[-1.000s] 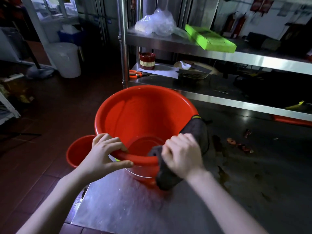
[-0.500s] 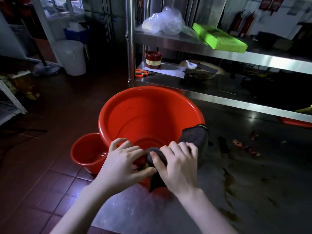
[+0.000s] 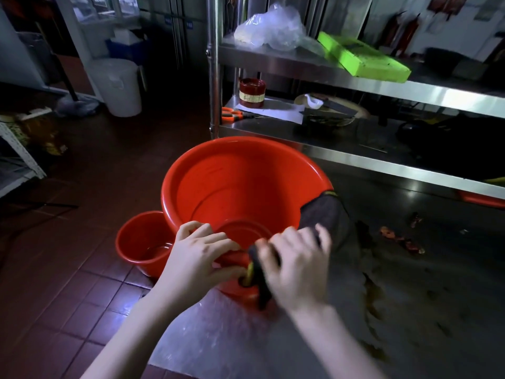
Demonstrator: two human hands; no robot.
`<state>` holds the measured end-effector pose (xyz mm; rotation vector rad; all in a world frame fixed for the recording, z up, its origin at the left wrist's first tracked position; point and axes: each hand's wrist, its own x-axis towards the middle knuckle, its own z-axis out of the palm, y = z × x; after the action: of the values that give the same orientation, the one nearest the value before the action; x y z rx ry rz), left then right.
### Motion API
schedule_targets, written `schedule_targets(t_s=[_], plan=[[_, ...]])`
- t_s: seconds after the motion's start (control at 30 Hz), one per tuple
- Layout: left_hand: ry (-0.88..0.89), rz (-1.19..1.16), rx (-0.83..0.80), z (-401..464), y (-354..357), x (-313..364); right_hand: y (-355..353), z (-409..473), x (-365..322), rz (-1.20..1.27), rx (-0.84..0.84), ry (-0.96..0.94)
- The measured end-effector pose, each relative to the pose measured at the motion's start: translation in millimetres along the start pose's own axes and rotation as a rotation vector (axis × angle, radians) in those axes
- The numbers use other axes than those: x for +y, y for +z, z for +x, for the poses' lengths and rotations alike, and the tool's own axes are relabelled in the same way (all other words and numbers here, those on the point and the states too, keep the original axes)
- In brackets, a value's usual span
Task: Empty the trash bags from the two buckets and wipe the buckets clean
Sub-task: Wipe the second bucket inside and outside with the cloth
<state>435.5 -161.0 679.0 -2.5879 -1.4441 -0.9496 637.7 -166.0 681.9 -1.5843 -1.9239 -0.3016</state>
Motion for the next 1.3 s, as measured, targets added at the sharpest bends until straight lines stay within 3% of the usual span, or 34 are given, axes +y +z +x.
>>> schedule_targets(t_s=[0.1,0.2,0.27,0.37,0.53,0.67,0.73,0.83,0.97,1.13,1.23,1.3], plan=[[0.001,-0.013,-0.010,-0.7,-1.9,-0.1,5.2,-7.3,-21.1,-0.017,0.059,-0.052],[0.024,-0.047,-0.063,1.3,-6.0,-6.1,2.3,20.4,25.9,-0.003,0.018,-0.256],[0.051,-0.079,-0.125,1.7,-12.2,-18.1,-3.9,46.0,74.3,0.018,-0.098,-0.352],[0.035,-0.099,-0.219,-0.8,-29.8,-41.7,-10.1,65.4,111.2,0.084,-0.195,-0.250],[0.013,-0.005,-0.264,0.1,-40.9,-14.3,0.4,31.8,55.2,0.062,0.022,-0.031],[-0.055,0.044,-0.134,-4.4,-6.4,28.3,3.6,-3.8,-17.1,0.011,0.061,-0.122],[-0.089,-0.047,-0.079,-5.7,-6.1,21.1,0.3,-2.7,-10.0,0.035,0.054,-0.241],[-0.043,-0.095,-0.152,-7.3,-26.1,-10.0,-7.4,22.8,48.6,0.058,-0.028,-0.418],[-0.046,-0.073,-0.288,-1.5,-44.4,-52.1,-6.4,63.3,102.5,0.172,-0.164,-0.290],[0.002,0.146,-0.214,-4.2,-29.6,-7.2,5.7,36.0,35.6,0.107,0.017,-0.071],[0.015,0.124,-0.127,-8.7,-12.6,21.7,7.1,8.2,-19.1,0.080,0.046,-0.141],[0.006,0.042,-0.093,-9.4,-13.3,7.0,6.0,5.0,-18.3,0.075,0.038,-0.258]])
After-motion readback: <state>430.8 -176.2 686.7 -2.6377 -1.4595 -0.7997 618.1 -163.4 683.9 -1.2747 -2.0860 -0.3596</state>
